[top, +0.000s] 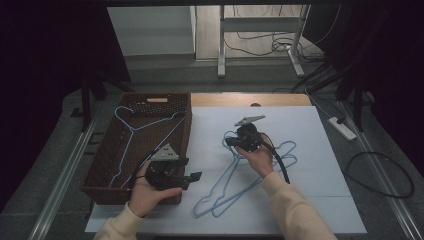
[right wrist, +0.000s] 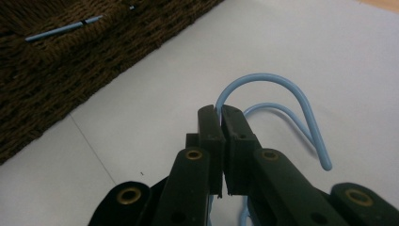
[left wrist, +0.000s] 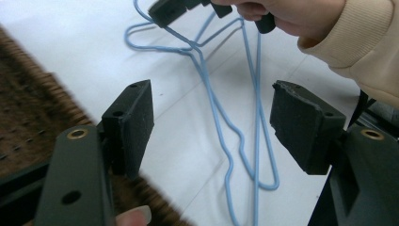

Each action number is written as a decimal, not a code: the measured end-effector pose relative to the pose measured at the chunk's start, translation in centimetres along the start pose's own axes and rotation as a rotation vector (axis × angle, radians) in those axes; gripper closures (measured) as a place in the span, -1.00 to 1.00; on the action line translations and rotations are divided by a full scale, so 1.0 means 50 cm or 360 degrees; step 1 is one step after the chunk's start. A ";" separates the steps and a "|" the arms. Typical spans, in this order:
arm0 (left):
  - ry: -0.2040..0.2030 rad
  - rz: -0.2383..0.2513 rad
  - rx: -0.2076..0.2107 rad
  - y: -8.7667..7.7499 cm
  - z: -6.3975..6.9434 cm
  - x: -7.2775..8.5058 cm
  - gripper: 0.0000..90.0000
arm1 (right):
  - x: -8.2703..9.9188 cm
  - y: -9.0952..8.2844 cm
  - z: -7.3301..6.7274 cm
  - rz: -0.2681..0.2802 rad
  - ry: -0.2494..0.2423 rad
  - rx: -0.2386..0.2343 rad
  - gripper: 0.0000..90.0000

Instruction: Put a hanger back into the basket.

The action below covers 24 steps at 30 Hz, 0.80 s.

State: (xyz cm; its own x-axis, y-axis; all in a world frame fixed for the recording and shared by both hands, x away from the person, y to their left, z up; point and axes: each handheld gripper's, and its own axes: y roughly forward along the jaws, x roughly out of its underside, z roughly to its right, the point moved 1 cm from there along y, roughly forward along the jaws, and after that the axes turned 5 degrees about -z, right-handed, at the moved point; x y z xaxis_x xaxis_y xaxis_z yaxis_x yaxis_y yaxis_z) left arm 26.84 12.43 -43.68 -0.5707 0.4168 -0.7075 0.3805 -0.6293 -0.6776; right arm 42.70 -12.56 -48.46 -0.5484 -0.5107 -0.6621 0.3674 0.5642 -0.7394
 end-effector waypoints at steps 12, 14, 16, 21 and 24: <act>0.0040 -0.0112 0.0018 0.075 0.037 -0.024 -0.30 | 0.005 -0.034 -0.013 0.0083 -0.0033 0.0004 0.95; 0.0055 -0.0150 -0.0018 0.087 0.045 -0.032 -0.29 | 0.007 -0.039 -0.014 0.0095 -0.0033 0.0005 0.95; 0.0042 -0.0156 -0.0036 0.093 0.050 -0.042 -0.28 | 0.008 -0.042 -0.015 0.0102 -0.0032 0.0004 0.95; 0.0056 -0.0205 -0.0036 0.119 0.070 -0.059 -0.27 | 0.009 -0.052 -0.016 0.0120 -0.0034 0.0006 0.95; 0.0068 -0.0230 -0.0036 0.135 0.078 -0.062 -0.28 | 0.010 -0.059 -0.019 0.0132 -0.0042 0.0008 0.95</act>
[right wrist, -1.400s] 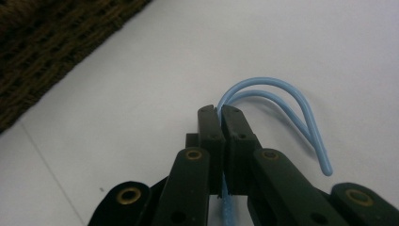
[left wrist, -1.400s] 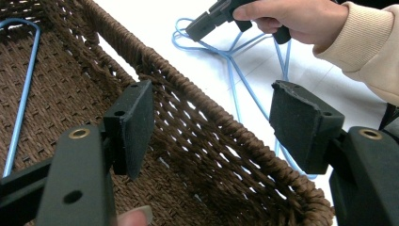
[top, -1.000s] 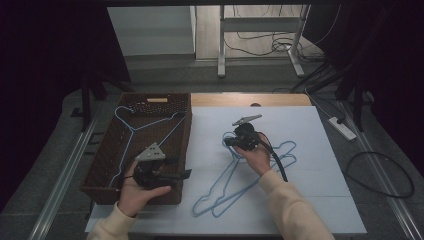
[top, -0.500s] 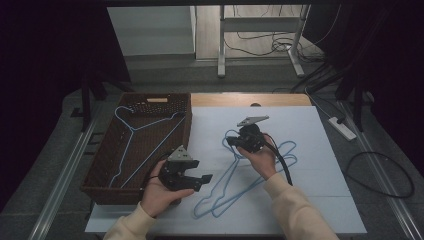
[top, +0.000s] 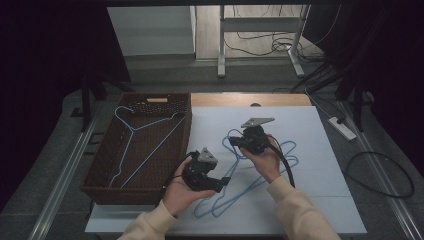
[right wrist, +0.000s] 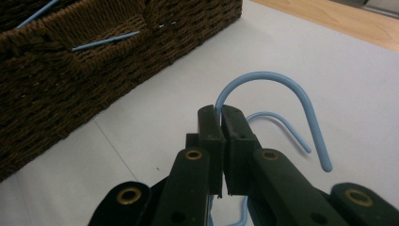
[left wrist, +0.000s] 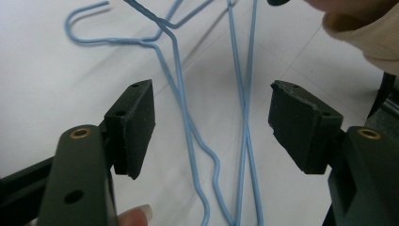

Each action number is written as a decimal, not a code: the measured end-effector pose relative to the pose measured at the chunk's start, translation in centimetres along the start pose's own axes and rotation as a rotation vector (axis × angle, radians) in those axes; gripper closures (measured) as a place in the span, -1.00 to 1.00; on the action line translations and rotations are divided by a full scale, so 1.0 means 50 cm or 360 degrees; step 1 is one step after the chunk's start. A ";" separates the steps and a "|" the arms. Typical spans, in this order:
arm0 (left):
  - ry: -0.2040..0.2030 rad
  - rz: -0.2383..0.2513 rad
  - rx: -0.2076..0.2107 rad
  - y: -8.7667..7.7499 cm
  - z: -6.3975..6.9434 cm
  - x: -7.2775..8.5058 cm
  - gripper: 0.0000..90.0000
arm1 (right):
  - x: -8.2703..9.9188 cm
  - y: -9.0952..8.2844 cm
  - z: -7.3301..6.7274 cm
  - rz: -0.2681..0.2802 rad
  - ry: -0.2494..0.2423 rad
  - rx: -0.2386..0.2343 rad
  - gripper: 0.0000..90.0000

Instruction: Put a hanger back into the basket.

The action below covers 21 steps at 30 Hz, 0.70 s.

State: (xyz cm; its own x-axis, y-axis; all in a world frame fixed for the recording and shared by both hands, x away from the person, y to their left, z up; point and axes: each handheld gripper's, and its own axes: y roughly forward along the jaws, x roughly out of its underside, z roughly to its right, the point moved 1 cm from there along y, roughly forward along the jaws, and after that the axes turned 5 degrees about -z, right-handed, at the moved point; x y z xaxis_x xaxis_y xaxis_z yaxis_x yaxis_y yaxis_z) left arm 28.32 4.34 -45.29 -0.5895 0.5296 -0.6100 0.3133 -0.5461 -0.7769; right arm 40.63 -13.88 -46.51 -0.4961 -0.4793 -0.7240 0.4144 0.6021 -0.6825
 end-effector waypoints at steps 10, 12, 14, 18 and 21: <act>-0.0002 -0.0089 -0.0012 0.069 0.011 0.004 -0.29 | 0.005 -0.013 -0.005 0.0038 -0.0021 -0.0009 0.95; -0.0011 -0.0107 -0.0024 0.084 0.008 0.004 -0.28 | 0.005 -0.015 -0.006 0.0039 -0.0017 -0.0007 0.95; -0.0014 -0.0126 -0.0039 0.097 0.002 0.005 -0.25 | 0.005 -0.016 -0.006 0.0045 -0.0022 -0.0006 0.95; -0.0045 -0.0165 -0.0056 0.121 -0.008 0.007 -0.04 | 0.006 -0.022 -0.007 0.0061 -0.0023 -0.0007 0.95; -0.0063 -0.0165 -0.0046 0.126 -0.010 0.009 0.22 | 0.007 -0.027 -0.008 0.0071 -0.0018 -0.0008 0.95</act>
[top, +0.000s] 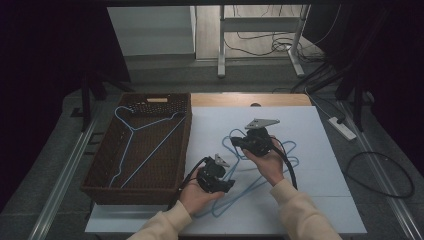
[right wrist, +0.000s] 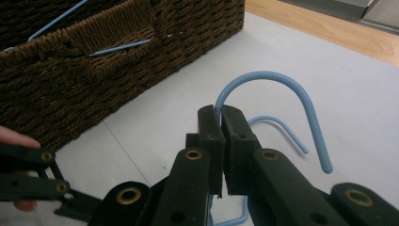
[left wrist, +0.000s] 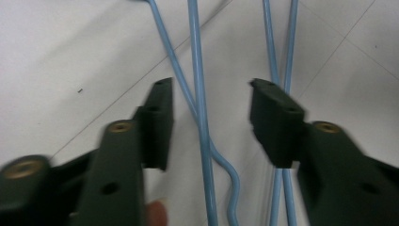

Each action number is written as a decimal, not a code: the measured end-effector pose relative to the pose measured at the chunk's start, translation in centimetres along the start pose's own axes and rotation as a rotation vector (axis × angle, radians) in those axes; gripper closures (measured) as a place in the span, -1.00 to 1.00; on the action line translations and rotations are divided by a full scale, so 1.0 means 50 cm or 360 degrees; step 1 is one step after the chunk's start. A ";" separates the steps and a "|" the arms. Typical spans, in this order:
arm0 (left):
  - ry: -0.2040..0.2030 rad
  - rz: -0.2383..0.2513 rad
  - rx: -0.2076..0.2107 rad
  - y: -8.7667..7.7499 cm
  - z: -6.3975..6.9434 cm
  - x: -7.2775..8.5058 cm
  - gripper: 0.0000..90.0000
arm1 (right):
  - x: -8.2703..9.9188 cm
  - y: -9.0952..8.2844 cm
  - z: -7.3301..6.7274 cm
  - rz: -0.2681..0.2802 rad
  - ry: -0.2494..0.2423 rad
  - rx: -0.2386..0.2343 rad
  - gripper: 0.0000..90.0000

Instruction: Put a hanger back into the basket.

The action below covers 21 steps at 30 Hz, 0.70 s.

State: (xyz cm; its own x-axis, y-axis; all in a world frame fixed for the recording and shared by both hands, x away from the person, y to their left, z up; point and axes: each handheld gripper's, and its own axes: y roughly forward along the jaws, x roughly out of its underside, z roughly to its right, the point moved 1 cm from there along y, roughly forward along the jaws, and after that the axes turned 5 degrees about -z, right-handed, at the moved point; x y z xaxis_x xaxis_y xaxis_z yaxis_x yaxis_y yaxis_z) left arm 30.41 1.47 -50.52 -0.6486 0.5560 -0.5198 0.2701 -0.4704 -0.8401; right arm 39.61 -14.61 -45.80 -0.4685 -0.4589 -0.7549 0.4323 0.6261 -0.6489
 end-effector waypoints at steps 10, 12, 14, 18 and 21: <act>-0.0027 0.0012 0.0026 0.001 -0.004 0.000 0.86 | 0.005 -0.015 -0.001 0.0031 -0.0002 -0.0004 0.95; -0.0030 0.0019 0.0037 0.000 -0.004 0.000 0.88 | 0.007 -0.020 -0.002 0.0042 0.0003 -0.0003 0.95; -0.0042 0.0036 0.0055 -0.002 -0.006 0.001 0.89 | 0.009 -0.026 -0.001 0.0055 0.0005 -0.0003 0.95; -0.0055 0.0066 0.0103 -0.007 -0.005 0.001 0.91 | 0.011 -0.043 -0.001 0.0088 0.0009 -0.0013 0.94; -0.0074 0.0098 0.0149 -0.010 -0.005 0.002 0.91 | 0.015 -0.060 -0.006 0.0122 -0.0003 -0.0001 0.91</act>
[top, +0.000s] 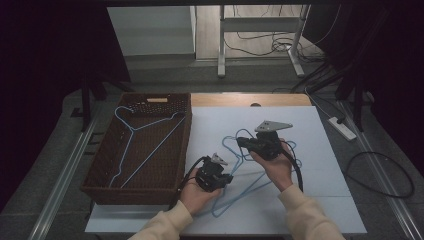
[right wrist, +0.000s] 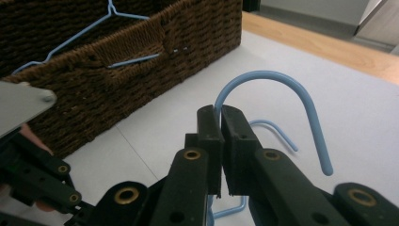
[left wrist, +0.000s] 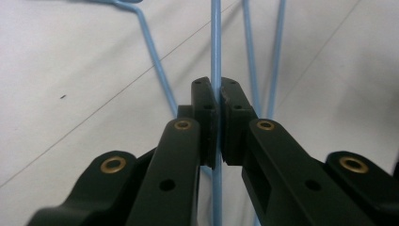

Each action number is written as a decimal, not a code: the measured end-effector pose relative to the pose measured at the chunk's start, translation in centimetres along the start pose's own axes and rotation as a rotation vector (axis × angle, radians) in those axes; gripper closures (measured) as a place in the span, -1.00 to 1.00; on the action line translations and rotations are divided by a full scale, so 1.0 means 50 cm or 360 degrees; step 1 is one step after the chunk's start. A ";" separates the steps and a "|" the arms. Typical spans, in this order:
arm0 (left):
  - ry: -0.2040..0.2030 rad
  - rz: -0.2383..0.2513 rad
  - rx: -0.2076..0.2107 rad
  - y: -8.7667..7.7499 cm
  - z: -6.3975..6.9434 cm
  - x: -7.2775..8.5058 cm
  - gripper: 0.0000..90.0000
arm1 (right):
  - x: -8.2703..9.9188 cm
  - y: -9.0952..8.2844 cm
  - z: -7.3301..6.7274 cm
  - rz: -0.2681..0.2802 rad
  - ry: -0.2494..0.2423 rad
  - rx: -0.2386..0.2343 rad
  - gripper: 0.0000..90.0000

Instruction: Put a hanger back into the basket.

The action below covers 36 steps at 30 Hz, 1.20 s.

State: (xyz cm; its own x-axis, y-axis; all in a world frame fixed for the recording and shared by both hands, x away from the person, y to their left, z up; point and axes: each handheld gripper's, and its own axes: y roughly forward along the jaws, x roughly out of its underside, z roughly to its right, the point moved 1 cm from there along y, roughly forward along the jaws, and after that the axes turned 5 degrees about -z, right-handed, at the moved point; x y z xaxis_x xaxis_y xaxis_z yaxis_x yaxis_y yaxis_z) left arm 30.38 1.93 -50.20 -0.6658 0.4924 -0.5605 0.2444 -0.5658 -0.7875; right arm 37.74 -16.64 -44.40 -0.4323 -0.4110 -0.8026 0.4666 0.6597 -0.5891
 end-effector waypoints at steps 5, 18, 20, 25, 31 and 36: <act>-0.0034 0.0044 0.0047 -0.006 -0.001 0.000 0.91 | 0.021 -0.050 -0.004 0.0086 0.0011 -0.0009 0.49; -0.0069 0.0131 0.0169 -0.025 0.015 -0.011 0.91 | 0.135 -0.173 0.031 0.0089 0.0095 0.0105 -0.08; -0.0072 0.0148 0.0189 -0.029 0.019 -0.014 0.91 | 0.155 -0.186 0.039 0.0109 0.0123 0.0121 -0.10; -0.0057 0.0179 0.0201 -0.041 0.028 -0.022 0.91 | 0.178 -0.200 0.042 0.0113 0.0140 0.0136 -0.11; -0.0088 0.0277 0.0263 -0.082 0.025 -0.038 0.91 | 0.194 -0.208 0.043 0.0102 0.0149 0.0148 -0.11; -0.0089 0.0349 0.0256 -0.120 0.016 -0.049 0.91 | 0.202 -0.210 0.048 0.0099 0.0165 0.0156 -0.12</act>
State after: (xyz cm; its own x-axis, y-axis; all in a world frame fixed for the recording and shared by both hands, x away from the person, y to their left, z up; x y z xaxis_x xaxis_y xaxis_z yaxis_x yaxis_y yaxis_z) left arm 29.99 3.57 -43.90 -0.6482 0.3119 -0.6947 0.2749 -0.7549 -0.5954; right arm 30.33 -29.23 -46.57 -0.4752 -0.3007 -0.8269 0.5659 0.6152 -0.5489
